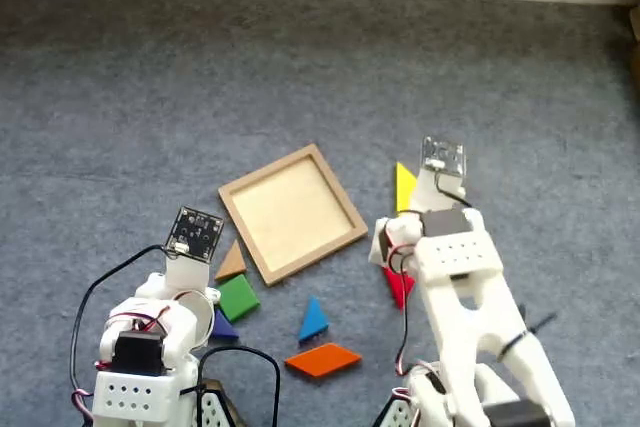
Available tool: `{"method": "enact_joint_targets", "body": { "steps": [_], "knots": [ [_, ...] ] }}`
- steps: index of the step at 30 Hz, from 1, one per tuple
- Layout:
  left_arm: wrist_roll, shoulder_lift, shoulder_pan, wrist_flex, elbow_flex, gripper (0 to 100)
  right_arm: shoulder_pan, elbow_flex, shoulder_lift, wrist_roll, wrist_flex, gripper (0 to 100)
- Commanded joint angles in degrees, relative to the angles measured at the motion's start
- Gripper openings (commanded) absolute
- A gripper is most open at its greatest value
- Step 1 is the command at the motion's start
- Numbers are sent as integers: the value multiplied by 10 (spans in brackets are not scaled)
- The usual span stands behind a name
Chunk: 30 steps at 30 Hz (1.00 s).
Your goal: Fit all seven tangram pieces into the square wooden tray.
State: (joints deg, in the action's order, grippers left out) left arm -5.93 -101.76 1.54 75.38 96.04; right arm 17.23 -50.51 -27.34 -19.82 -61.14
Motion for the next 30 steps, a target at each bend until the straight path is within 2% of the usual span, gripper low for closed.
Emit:
{"method": "enact_joint_targets", "body": {
  "steps": [1,30],
  "knots": [
    [-5,-22,-7,2,11,5,5,72,58,-26,9,354],
    [-5,-22,-7,2,11,5,8,251,384,-32,9,356]
  ]
}}
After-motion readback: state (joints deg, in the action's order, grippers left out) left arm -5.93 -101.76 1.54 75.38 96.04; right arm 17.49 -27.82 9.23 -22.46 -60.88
